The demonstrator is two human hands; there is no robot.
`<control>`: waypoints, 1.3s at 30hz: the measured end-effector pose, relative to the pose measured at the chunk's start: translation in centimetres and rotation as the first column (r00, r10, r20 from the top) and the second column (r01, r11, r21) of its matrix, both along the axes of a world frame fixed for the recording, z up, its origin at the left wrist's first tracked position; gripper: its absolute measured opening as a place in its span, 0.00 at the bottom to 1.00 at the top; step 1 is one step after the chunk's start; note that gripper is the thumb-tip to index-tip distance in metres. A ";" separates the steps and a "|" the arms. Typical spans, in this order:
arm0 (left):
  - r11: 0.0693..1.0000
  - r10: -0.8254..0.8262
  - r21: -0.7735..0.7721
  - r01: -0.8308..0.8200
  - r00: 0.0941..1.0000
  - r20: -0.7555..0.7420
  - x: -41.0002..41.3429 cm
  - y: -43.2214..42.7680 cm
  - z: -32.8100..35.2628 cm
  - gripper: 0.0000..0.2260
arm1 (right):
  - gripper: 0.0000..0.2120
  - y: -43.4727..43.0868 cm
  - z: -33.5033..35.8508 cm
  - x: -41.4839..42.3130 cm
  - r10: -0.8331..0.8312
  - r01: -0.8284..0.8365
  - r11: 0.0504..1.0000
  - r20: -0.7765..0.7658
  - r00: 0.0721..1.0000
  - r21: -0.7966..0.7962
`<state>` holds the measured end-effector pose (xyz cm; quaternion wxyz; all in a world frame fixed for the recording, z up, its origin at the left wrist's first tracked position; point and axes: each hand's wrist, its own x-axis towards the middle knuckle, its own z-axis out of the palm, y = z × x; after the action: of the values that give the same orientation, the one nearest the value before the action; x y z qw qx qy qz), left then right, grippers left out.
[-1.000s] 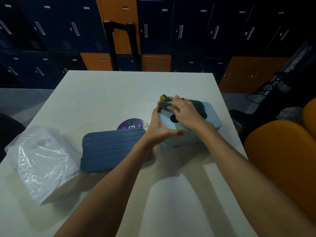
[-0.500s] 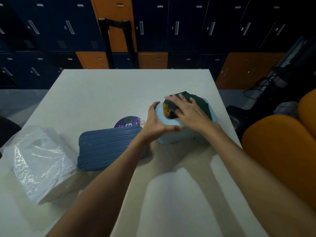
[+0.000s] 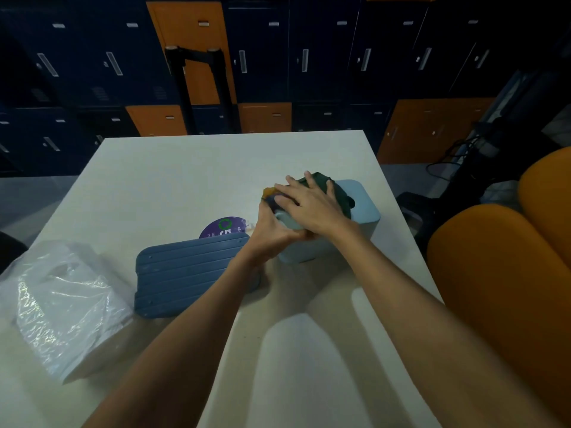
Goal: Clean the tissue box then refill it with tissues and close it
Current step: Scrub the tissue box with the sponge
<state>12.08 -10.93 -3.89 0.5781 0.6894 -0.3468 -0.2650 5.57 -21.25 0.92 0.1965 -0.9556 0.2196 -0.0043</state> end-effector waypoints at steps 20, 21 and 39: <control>0.998 0.000 0.059 0.002 0.999 -0.039 0.1 0.3 -0.3 0.51 | 0.29 -3.6 -1.0 -3.0 -0.410 0.406 0.907 -0.010 0.912 -0.112; 0.998 0.001 0.060 0.002 0.999 -0.040 0.1 0.3 -0.3 0.51 | 0.30 -3.4 -1.1 -3.4 -0.440 0.437 0.892 -0.007 0.898 -0.117; 0.998 -0.015 0.053 0.019 0.997 -0.078 0.1 0.2 -0.2 0.49 | 0.24 -0.5 -2.6 -10.1 -0.263 0.295 0.955 0.373 0.890 -0.033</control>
<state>12.16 -10.70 -4.08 0.5699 0.6910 -0.3226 -0.3060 -4.55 -21.73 -1.67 0.1887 -0.9043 0.3139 -0.2193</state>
